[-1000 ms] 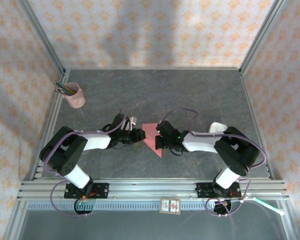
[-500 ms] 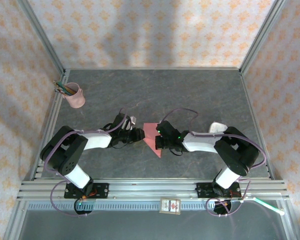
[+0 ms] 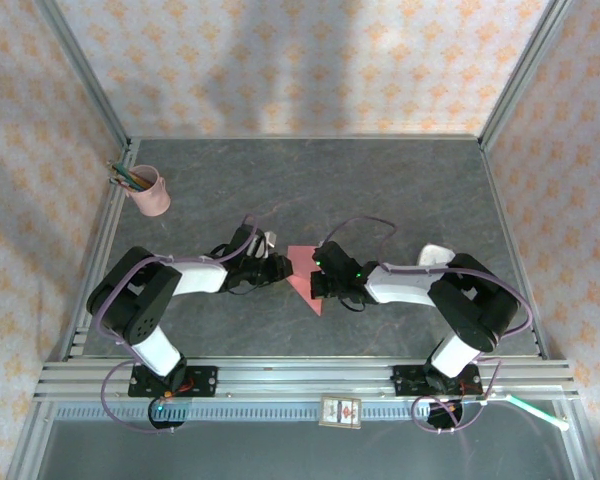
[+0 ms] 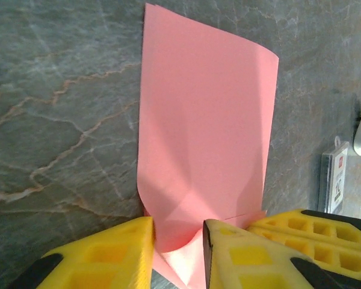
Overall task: Fold a paper plane with a square sheet of paper (pick it up from the middle)
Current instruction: Third fold the triangle at the center of the table.
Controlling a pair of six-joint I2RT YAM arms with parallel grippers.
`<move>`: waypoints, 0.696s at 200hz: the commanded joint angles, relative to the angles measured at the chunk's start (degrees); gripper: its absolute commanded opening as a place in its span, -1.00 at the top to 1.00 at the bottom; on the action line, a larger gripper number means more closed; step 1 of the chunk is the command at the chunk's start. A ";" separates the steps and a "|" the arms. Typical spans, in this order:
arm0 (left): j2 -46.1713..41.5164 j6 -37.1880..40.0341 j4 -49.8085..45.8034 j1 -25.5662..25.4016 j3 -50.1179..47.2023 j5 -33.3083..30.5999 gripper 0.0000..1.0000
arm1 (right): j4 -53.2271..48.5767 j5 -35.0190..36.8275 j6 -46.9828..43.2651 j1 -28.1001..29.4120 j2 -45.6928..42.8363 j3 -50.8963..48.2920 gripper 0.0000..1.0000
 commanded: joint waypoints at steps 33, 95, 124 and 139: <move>0.09 -0.34 0.85 -0.45 1.16 0.45 0.56 | -1.09 1.68 0.73 -0.31 1.19 -1.72 0.95; -0.93 1.34 -1.63 -0.45 1.48 -0.71 0.68 | -1.81 2.08 0.03 -0.40 1.16 -1.09 0.91; -1.87 1.56 -2.50 -0.47 1.32 -1.08 0.63 | -2.12 2.08 -0.26 -0.53 1.25 -0.78 0.90; -2.42 1.64 -2.52 -0.49 0.98 -0.83 0.57 | -2.14 2.08 -0.35 -0.47 1.25 -0.78 0.90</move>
